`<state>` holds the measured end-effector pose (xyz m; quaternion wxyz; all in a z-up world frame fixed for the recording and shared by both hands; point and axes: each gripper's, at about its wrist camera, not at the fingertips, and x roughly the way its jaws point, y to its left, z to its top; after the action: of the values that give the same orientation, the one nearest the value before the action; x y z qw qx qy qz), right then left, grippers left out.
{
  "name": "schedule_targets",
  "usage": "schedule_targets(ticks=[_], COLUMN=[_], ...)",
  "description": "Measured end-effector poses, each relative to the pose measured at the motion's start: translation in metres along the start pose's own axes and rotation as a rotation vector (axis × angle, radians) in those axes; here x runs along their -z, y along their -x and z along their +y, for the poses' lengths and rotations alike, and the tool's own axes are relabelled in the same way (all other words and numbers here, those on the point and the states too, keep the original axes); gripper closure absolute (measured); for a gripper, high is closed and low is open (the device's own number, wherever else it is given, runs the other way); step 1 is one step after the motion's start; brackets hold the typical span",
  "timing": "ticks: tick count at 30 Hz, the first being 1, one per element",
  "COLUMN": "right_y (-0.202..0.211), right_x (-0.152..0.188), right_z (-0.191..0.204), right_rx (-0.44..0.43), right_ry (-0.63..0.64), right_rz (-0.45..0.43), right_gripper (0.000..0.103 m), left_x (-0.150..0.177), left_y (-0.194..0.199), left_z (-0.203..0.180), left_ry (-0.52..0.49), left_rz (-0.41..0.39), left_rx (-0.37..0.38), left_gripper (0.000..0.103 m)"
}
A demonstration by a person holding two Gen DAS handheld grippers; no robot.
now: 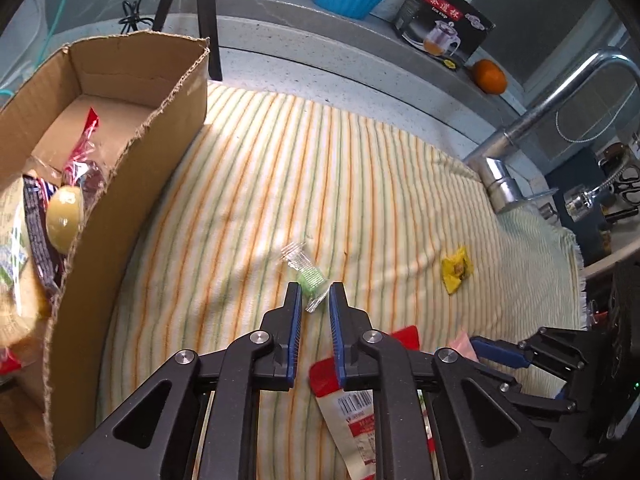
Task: Organize snacks
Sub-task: 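Grasp the small green candy with the left tool while the right tool grasps the pink candy, then carry both candies into the box and open both tools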
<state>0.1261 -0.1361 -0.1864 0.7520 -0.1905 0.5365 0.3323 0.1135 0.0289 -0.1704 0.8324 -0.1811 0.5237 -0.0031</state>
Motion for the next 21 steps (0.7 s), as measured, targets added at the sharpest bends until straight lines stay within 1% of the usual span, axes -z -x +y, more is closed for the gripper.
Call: schedule_targets(ticks=[3, 9, 11, 17, 21], right_y=[0.000, 0.001, 0.002, 0.010, 0.026], right_x=[0.000, 0.000, 0.000, 0.002, 0.000], right_z=[0.000, 0.000, -0.002, -0.009, -0.015], right_rx=[0.000, -0.005, -0.011, -0.037, -0.052], right_ry=[0.000, -0.007, -0.013, -0.050, -0.079], right_rz=[0.000, -0.002, -0.004, -0.020, -0.052], right_gripper=[0.083, 0.083, 0.083, 0.084, 0.084], left_x=[-0.002, -0.003, -0.003, 0.000, 0.001], left_y=[-0.009, -0.009, -0.007, 0.010, 0.029], left_z=[0.002, -0.004, -0.001, 0.005, 0.005], left_ry=[-0.001, -0.029, -0.018, -0.007, -0.022], left_rz=[0.029, 0.010, 0.009, -0.022, -0.055], left_rx=[0.002, 0.005, 0.018, 0.034, 0.048], left_gripper=[0.091, 0.091, 0.092, 0.092, 0.092])
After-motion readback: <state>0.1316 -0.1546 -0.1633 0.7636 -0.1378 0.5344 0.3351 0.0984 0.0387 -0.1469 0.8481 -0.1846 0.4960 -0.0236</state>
